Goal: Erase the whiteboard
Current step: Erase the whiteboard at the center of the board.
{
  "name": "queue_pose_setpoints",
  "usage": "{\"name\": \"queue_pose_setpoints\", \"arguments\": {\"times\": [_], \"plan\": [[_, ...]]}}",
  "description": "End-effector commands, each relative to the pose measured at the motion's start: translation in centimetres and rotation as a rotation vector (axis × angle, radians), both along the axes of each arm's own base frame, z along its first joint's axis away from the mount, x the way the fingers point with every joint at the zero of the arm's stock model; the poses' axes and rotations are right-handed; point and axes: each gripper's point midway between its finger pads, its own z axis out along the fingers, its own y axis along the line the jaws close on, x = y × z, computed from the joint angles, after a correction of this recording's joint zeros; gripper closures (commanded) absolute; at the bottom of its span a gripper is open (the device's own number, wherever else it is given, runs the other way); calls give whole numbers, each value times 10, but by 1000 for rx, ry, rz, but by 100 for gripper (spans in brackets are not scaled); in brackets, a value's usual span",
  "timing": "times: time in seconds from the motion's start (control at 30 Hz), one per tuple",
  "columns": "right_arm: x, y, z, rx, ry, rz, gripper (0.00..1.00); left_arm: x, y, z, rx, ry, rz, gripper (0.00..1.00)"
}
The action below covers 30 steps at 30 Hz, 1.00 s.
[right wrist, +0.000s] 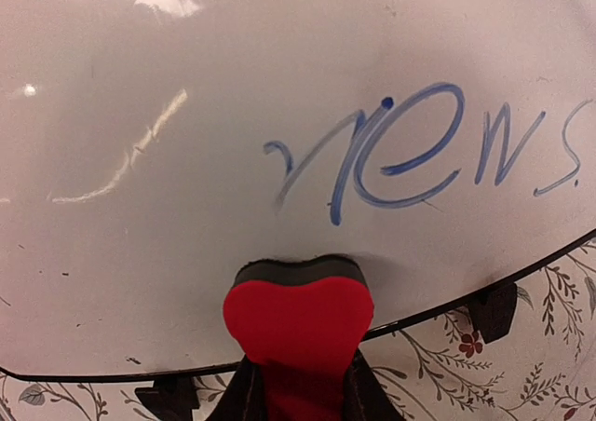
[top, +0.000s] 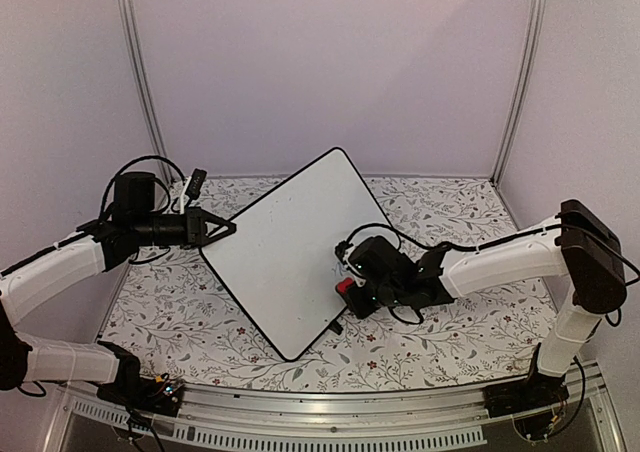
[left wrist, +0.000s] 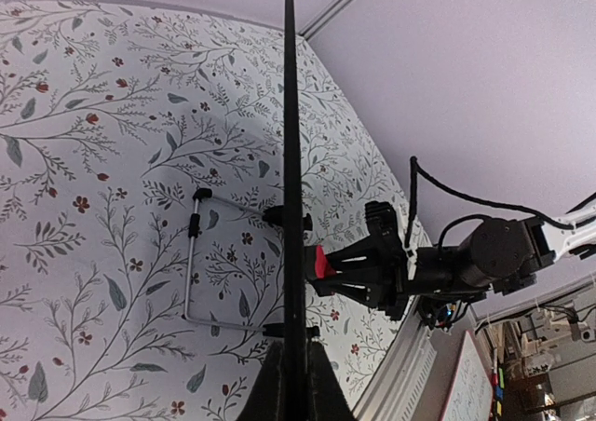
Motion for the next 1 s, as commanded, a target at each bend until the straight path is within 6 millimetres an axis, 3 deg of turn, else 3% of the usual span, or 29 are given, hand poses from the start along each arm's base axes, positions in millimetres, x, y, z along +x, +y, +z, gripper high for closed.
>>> {"name": "queue_pose_setpoints", "arguments": {"times": [0.0,0.63,0.83,0.97], "plan": [[17,5,9,-4,-29,-17,100,-15,-10,2,-23,-21,-96,100],[55,27,41,32,-93,-10,100,-16,-11,4,-26,-25,-99,100],[57,31,48,41,-104,1,100,-16,-11,4,-27,-25,-99,100],[54,29,42,36,-86,7,100,-16,-10,3,-25,-24,-98,100]]}}
